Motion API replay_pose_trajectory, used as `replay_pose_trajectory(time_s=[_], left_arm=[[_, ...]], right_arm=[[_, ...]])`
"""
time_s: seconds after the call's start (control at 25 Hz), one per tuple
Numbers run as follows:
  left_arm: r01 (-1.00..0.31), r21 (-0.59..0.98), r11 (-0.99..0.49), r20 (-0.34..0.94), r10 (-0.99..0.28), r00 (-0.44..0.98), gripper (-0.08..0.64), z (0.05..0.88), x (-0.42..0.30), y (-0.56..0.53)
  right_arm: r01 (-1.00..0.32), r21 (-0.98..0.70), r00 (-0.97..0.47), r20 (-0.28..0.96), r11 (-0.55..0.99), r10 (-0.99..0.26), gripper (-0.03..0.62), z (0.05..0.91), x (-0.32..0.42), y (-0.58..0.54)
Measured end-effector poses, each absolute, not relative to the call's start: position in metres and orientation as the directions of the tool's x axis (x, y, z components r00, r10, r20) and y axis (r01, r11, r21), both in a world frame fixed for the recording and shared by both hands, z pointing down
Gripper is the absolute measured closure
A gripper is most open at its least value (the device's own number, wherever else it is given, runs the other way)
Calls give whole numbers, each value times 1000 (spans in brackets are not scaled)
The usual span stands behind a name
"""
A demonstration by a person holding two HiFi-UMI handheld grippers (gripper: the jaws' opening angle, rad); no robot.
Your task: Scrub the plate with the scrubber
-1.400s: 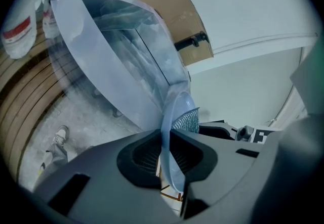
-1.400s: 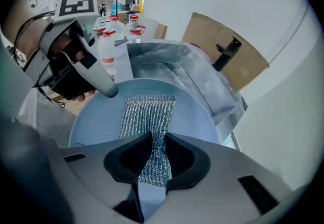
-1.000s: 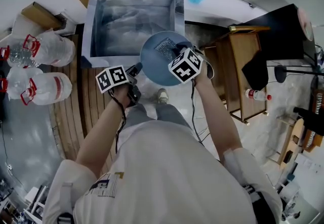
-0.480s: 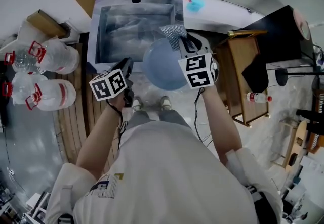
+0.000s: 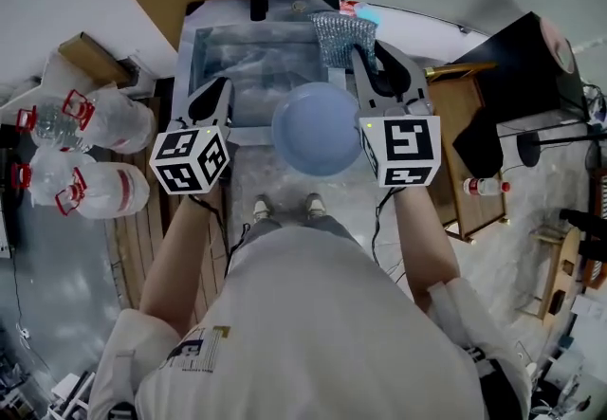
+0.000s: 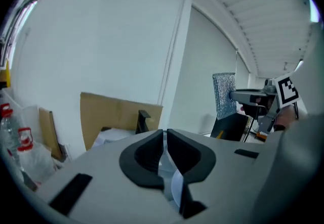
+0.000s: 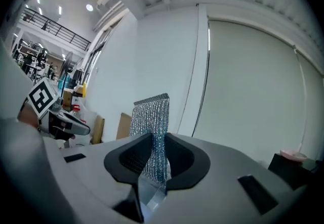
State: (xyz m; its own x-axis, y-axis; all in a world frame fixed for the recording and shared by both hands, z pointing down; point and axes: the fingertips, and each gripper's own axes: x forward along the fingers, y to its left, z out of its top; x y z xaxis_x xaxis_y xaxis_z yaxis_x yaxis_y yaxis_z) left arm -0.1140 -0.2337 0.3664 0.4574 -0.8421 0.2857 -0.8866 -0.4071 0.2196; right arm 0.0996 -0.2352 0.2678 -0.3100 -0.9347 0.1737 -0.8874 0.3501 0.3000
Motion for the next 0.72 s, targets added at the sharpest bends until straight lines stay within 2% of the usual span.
replay_pose_trajectory(time_s=[0.28,0.52,0.72], left_arm=[[-876,194,-442,153,-868,473,534,292,-117,-221],[-862,119,-493,2,-868,497,538,228,-113,-198],[-864,-33,-502,-67,-862,503,540,195,-103,-180]], right_arm=[[-880,350,-343,-2,320,-939,485,189,99,-197],[-892,303,-372,-72,335,-925,485,156,100,-166],[-902,268,-384,-141,338,-913,486,136,105,-145]])
